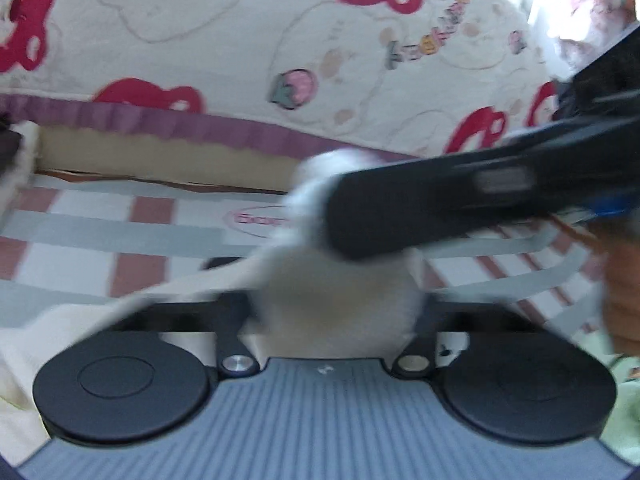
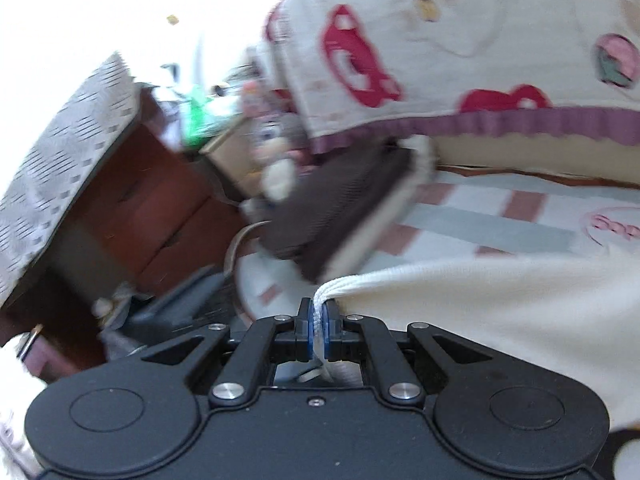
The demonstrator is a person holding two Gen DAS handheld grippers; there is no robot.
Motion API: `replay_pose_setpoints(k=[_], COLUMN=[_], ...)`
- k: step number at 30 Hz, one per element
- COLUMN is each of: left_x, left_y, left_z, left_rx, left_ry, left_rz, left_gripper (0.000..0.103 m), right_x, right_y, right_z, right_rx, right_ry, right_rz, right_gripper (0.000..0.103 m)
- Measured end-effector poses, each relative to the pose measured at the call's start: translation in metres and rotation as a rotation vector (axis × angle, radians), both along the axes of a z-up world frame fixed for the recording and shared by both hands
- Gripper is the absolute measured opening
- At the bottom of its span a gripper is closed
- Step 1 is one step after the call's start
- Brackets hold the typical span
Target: Fold clothes
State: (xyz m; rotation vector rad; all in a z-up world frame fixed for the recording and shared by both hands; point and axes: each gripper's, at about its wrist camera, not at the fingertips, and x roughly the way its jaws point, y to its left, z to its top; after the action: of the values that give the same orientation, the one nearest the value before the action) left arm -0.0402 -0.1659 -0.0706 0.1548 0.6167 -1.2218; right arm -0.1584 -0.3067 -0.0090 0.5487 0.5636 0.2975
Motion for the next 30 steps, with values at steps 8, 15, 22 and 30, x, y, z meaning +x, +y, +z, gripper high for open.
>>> replay_pose_setpoints(k=[8, 15, 22, 30], left_x=[0.107, 0.157, 0.177, 0.185], left_y=[0.086, 0.168, 0.177, 0.202], left_z=[0.03, 0.028, 0.006, -0.001], left_rx=[-0.019, 0.013, 0.052, 0.089], left_ry=[-0.105, -0.286, -0.23, -0.032], left_rz=[0.652, 1.113, 1.171, 1.332], left_gripper=[0.005, 0.005, 0.006, 0.069], right_x=[-0.008, -0.011, -0.01, -0.049], right_y=[-0.05, -0.086, -0.092, -0.084], right_z=[0.023, -0.063, -0.116, -0.146], right_rx=[-0.284, -0.395, -0.169, 0.118], right_ry=[0.04, 0.339, 0.397, 0.408], right_rz=[-0.299, -0.471, -0.502, -0.614], right_gripper=[0.053, 0.055, 0.063, 0.065])
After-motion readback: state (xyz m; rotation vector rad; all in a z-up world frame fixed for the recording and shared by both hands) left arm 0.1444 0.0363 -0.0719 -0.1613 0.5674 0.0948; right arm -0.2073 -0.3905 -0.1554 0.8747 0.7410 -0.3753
